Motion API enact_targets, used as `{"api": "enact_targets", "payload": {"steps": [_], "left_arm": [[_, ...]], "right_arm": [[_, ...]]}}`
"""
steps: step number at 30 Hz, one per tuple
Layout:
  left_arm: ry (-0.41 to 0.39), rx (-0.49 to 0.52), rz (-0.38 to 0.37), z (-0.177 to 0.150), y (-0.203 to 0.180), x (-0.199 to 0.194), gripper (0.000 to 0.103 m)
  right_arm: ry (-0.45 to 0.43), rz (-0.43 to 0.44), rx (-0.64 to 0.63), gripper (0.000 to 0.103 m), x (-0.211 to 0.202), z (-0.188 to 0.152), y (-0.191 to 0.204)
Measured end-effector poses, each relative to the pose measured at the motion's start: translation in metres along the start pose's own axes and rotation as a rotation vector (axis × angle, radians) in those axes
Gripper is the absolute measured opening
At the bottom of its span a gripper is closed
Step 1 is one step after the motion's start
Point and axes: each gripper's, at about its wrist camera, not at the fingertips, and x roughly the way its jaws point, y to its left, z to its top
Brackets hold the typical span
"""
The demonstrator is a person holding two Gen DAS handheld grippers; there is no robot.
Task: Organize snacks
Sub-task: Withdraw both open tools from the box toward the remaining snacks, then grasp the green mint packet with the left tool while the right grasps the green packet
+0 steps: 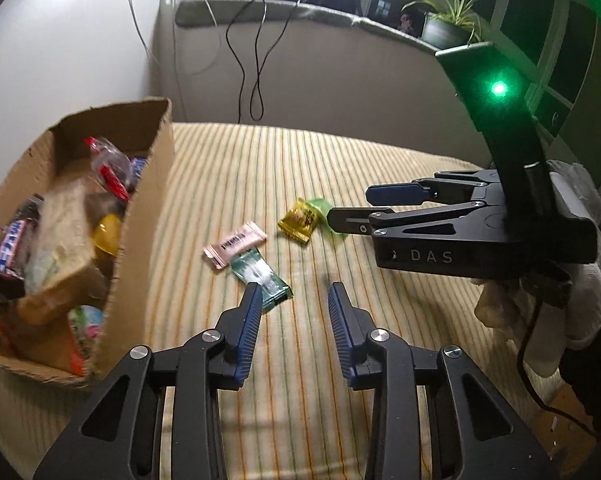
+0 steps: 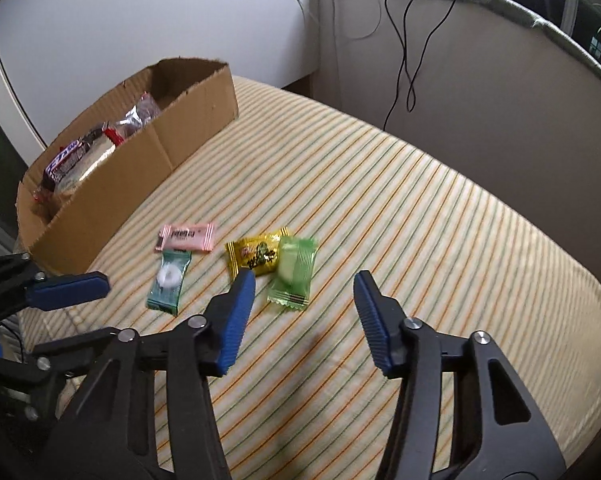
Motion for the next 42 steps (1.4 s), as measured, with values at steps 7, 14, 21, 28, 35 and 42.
{"api": "enact_targets", "payload": {"steps": [7, 14, 21, 28, 35, 42], "left_arm": [[0.04, 0.003, 0.036, 0.005, -0.005, 0.023, 0.033], [0.053, -0.018, 0.078, 0.011, 0.003, 0.036, 0.033], [0.059, -0.002, 0.098, 0.01, 0.003, 0.044, 0.032], [0.055, -0.01, 0.085, 0.013, 0.004, 0.045, 0.032], [0.049, 0.017, 0.094, 0.014, 0.0, 0.048, 0.023], [0.039, 0.015, 0.071, 0.012, 0.0, 0.042, 0.022]], "right_arm": [[0.017, 0.028, 0.006, 0.046, 0.016, 0.003, -0.001], [0.02, 0.015, -0.005, 0.042, 0.025, 0.009, 0.001], [0.025, -0.006, -0.02, 0.032, 0.026, 0.01, -0.001], [0.032, -0.025, -0.036, 0.027, 0.026, 0.011, 0.0], [0.03, -0.029, -0.031, 0.023, 0.026, 0.011, -0.002], [0.016, -0.029, -0.004, 0.022, 0.016, 0.006, -0.007]]}}
